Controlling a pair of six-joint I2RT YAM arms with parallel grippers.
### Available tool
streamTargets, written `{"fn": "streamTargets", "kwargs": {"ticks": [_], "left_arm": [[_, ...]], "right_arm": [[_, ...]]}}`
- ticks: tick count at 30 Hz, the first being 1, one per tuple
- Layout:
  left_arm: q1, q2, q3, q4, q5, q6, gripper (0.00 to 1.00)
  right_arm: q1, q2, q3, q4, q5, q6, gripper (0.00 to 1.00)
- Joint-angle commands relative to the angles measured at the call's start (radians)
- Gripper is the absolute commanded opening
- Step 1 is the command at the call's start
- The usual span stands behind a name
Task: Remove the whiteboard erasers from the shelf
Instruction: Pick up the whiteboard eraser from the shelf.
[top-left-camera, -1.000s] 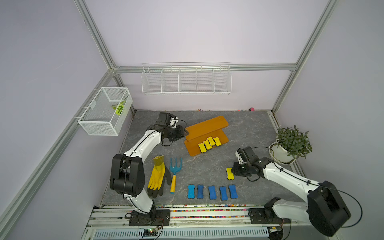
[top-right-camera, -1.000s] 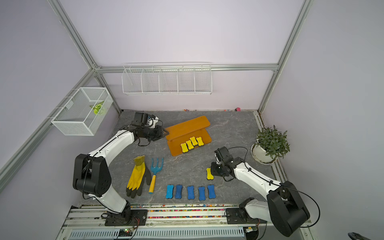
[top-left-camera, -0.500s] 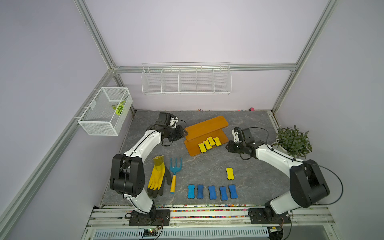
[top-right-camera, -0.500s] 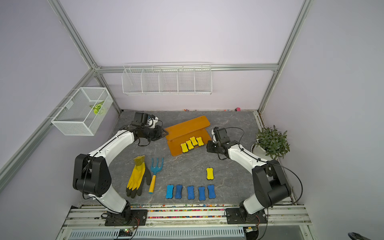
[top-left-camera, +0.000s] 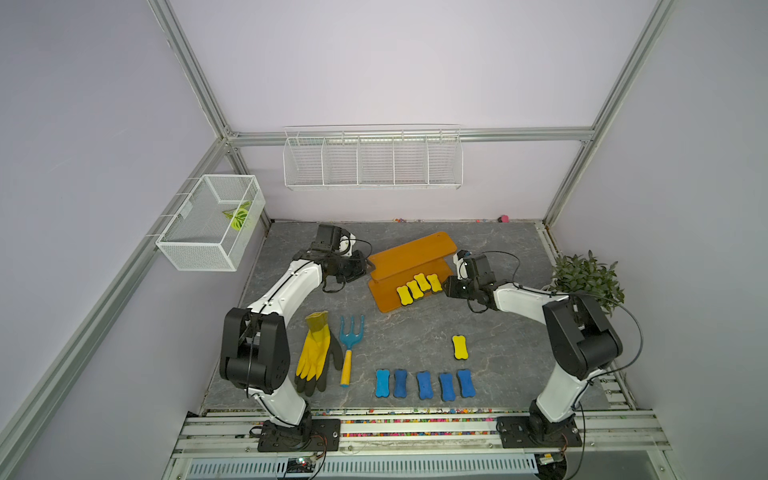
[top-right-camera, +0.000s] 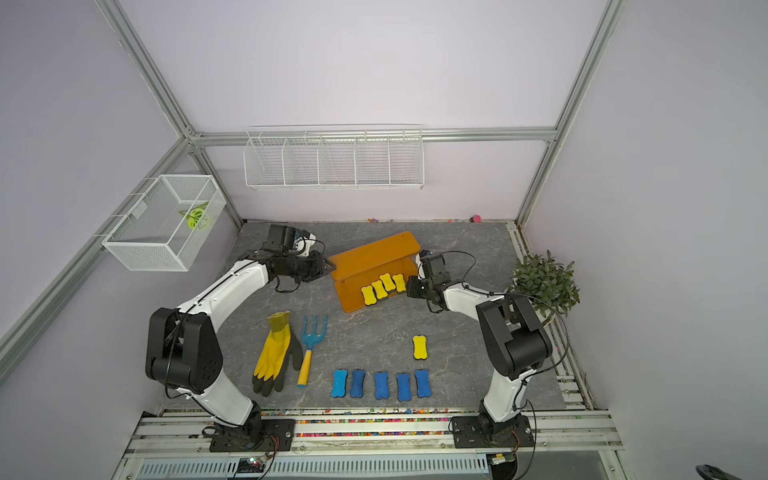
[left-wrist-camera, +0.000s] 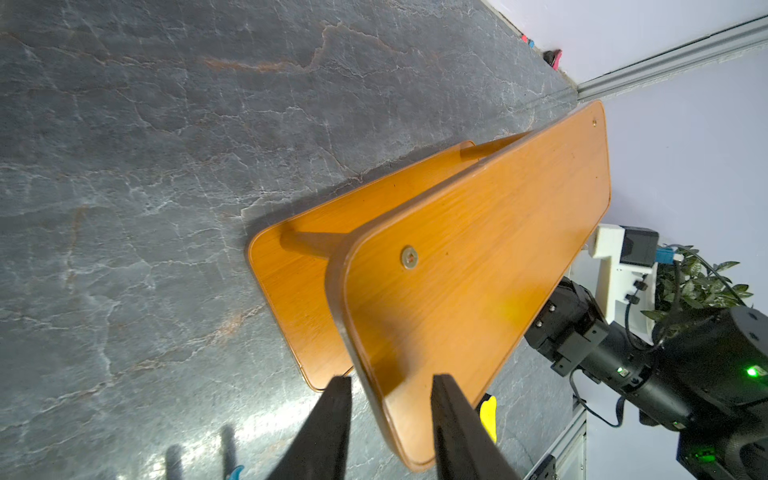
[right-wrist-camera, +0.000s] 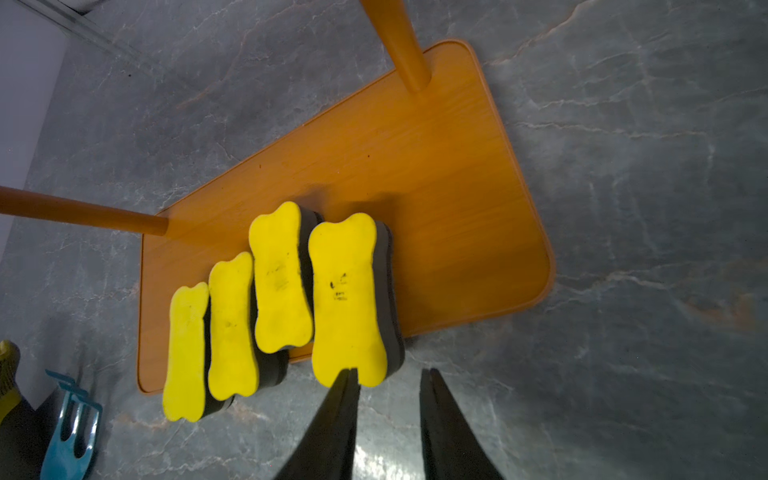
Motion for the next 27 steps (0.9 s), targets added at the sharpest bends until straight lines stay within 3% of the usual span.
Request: {"fn": "streamTargets", "kwargs": {"ticks": [1,27], "left_arm": [[0.004,0.01,0.001,-0.011,-0.014,0.017,0.38],[0.004,0.026,0.009,-0.013,0.0,0.019,0.37]], "right_arm": [[-0.005,0.02,0.018,0.068,-0.011,-0.003,0.32],[-0.006,0.139,0.045,0.126,-0.082,0.029,0.32]]}}
